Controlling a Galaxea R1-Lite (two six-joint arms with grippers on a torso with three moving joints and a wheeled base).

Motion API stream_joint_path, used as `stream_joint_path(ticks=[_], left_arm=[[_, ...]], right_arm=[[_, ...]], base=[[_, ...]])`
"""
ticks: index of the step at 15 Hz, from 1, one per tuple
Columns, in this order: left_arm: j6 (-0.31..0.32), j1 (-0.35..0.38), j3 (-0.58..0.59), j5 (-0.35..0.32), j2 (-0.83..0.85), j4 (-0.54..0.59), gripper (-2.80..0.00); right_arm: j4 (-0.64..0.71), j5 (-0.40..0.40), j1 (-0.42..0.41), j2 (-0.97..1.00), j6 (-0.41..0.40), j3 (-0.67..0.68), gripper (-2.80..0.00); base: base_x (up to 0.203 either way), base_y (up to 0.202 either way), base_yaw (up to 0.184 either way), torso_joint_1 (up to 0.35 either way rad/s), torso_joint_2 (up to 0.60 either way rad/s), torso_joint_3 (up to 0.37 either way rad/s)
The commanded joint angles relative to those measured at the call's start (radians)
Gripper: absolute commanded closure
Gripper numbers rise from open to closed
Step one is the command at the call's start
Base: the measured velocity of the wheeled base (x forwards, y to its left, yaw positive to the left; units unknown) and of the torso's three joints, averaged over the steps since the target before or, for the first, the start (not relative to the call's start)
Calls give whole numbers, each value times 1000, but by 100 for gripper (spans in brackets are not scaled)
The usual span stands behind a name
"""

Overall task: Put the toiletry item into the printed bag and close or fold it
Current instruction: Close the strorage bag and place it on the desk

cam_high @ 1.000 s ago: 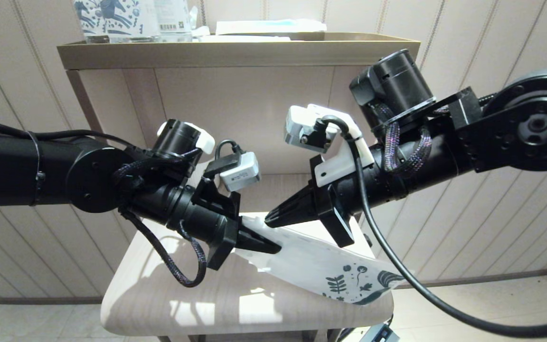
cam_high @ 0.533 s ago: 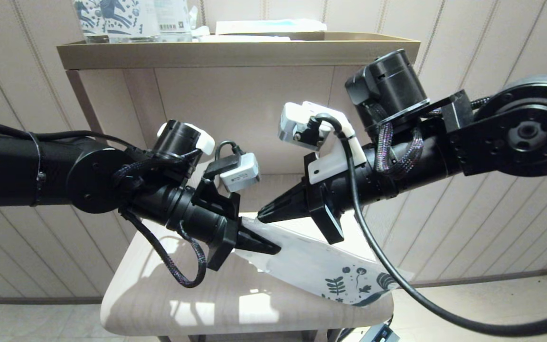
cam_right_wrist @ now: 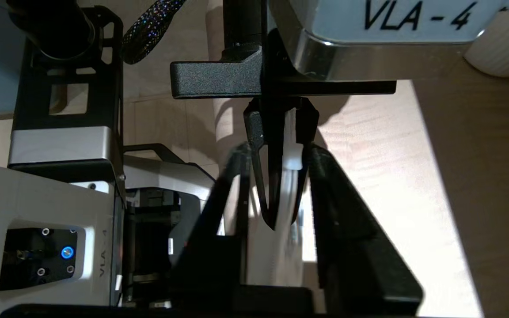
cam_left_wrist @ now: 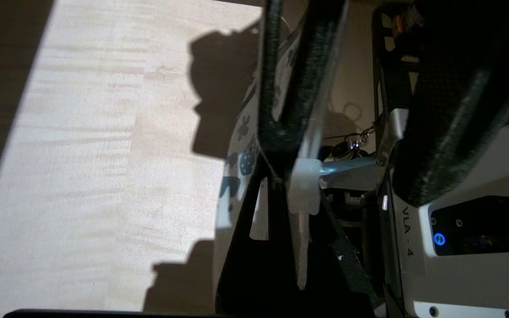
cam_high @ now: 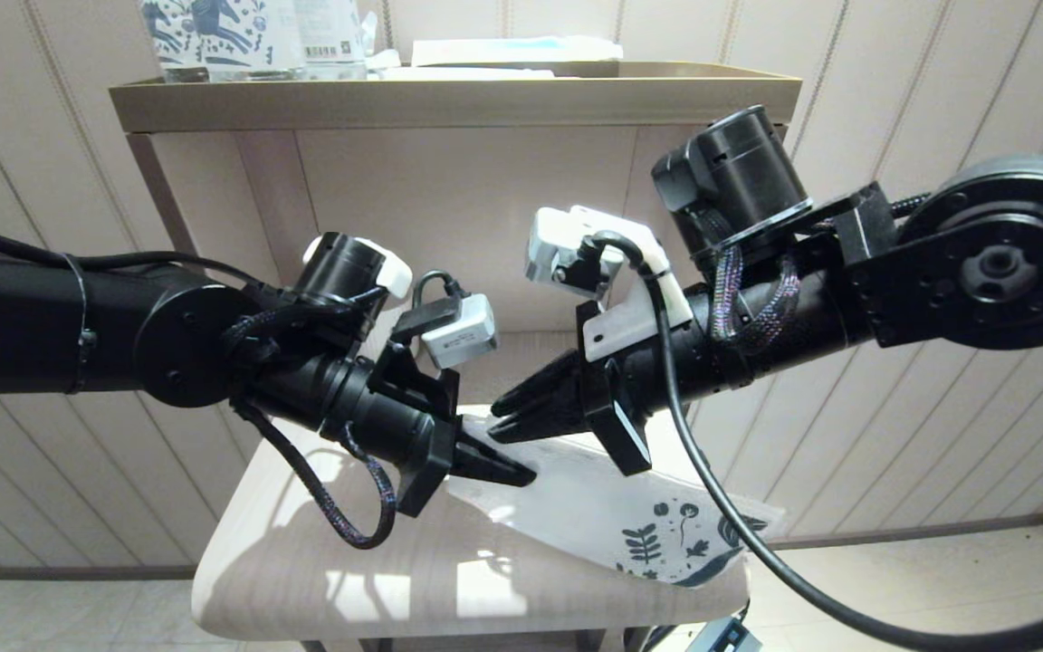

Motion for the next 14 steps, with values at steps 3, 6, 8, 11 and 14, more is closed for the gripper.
stream_joint_path(ticks=[3,6,8,11,14], left_arm=[[4,0,-2,-4,2,3,0],[4,0,-1,-4,3,2,0],[4,0,-2,-4,5,2,0],[5,1,2,-3,6,0,0],[5,0,-1,-4,14,-2,0]], right_arm=[[2,4,0,2,-3,6,-280],[0,5,-3,11,-4,6,-280],[1,6,-4,14,-4,3,-280],[0,13,-9,20,-5,6,-280],[2,16,-9,26,-3,2,-280]], base=[[0,0,0,0,0,0],[0,0,0,0,0,0],[0,0,0,0,0,0],[0,0,0,0,0,0],[0,0,0,0,0,0]])
